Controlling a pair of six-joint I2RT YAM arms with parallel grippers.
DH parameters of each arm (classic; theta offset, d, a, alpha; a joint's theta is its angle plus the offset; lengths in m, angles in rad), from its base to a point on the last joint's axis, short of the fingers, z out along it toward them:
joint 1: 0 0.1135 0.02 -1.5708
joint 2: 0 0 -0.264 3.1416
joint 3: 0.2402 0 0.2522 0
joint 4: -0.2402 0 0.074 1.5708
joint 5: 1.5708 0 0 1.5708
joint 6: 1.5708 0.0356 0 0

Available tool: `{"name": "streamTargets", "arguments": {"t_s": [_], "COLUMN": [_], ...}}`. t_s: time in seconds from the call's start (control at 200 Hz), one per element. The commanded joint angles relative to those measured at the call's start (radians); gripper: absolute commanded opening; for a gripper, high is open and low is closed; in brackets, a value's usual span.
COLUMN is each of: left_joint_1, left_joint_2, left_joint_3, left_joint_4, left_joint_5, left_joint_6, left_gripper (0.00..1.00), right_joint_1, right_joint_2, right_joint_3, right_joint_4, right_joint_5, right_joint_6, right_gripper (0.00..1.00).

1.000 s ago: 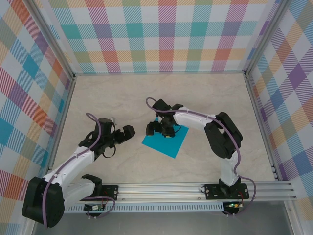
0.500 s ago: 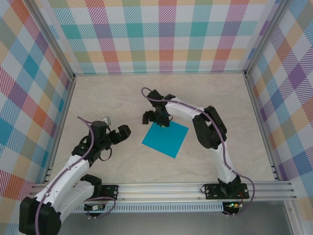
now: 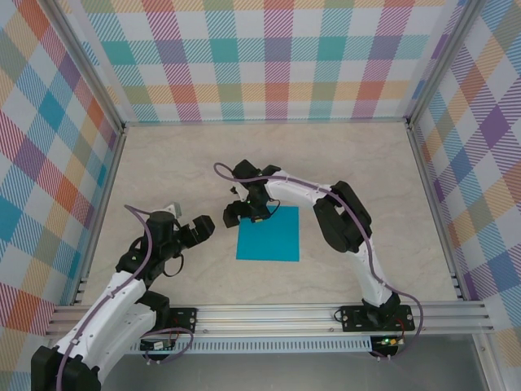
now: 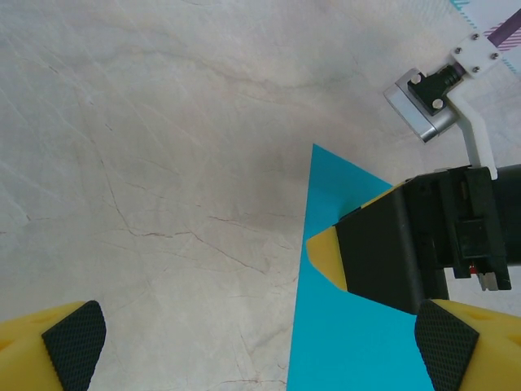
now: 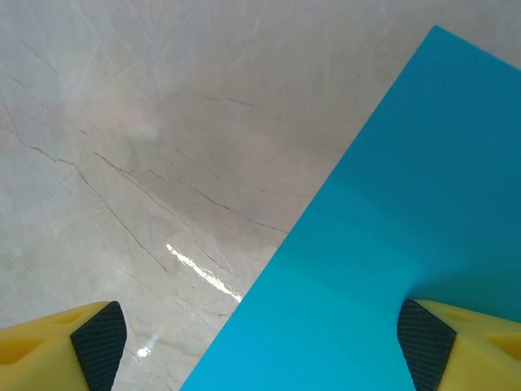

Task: Fold a paper plane with a square sheet of paper (pick it up from the middle)
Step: Move the square sheet of paper to the center of the table.

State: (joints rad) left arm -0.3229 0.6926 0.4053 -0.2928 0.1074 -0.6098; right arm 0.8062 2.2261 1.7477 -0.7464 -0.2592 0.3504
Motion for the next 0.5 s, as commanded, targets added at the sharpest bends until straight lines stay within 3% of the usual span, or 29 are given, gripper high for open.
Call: {"name": "streamTargets", "arguments": {"t_s": [0.0, 0.165, 0.34, 0.495], "left_joint_1": [-0.002, -0.002, -0.004, -0.005], "left_joint_2": [0.015, 0.109, 0.182, 0.207], "left_joint_3": [-0.014, 0.007, 0.021, 0.024], "left_joint_4": [0.05, 0.06, 0.082, 0.106], "left_joint_5": [0.04, 0.111, 0.162, 0.188], "left_joint_6": [-0.004, -0.014, -0.018, -0.015], "left_gripper": [1.0, 1.0, 1.0, 1.0], "right_joint_1": [0.001, -0.001, -0.002, -0.006], "right_joint_2": [-0.094, -0.229, -0.302, -0.277], "right_joint_3": [-0.033, -0.178, -0.389, -0.415], "right_joint_4": [-0.04, -0.081, 0.031, 0.05], "right_joint_5": [0.061, 0.31, 0.298, 0.288], "right_joint_6": [0.049, 0.302, 0.432, 0.412], "right_gripper": [0.91, 0.93, 0.92, 0.92]}}
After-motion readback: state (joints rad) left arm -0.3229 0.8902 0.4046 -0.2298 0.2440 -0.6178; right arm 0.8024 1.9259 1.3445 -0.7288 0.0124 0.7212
